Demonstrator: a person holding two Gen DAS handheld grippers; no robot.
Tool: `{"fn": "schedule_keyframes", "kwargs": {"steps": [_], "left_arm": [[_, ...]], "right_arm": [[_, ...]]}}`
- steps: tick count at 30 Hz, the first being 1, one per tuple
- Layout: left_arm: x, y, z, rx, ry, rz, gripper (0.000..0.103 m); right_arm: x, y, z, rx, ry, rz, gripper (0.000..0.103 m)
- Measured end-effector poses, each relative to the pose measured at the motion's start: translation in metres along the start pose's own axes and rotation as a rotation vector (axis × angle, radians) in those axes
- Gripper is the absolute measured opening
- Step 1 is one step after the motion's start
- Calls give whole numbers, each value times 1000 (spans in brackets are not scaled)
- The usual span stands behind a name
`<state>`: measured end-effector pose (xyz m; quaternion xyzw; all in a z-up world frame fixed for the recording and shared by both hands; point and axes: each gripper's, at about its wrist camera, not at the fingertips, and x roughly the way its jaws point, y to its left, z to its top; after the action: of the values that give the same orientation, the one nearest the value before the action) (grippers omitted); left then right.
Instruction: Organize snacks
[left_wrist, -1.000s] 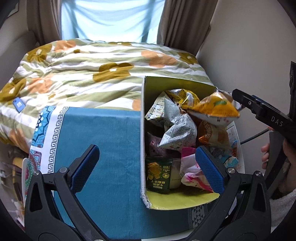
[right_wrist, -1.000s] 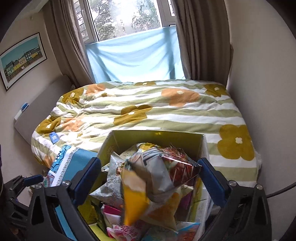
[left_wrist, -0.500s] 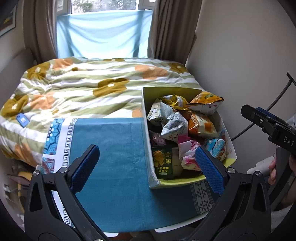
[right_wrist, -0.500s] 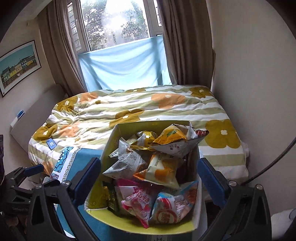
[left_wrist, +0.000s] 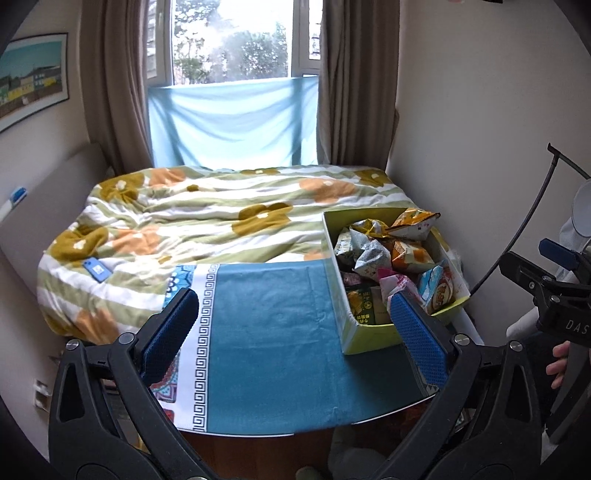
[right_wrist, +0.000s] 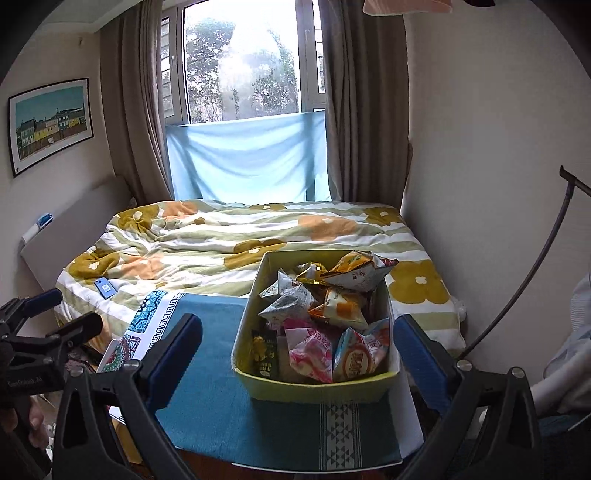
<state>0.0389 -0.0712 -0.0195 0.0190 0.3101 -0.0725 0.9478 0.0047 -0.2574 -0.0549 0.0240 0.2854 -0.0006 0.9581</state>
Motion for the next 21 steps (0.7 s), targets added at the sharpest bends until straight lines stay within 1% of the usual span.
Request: {"fn": "schedule_keyframes", "kwargs": {"steps": [4,11,21], "left_arm": [[-15,4,-7,3,-15,3,103],[-24,3,-12,5,-25,-2,103],[-21,6,-12,-13,-23,0,103]], "right_arm": [[-17,8,-15,7,-6,-46,103],[-30,13,-20,22,-24,-49,103],[-33,20,-19,10,-32,-43,103]]}}
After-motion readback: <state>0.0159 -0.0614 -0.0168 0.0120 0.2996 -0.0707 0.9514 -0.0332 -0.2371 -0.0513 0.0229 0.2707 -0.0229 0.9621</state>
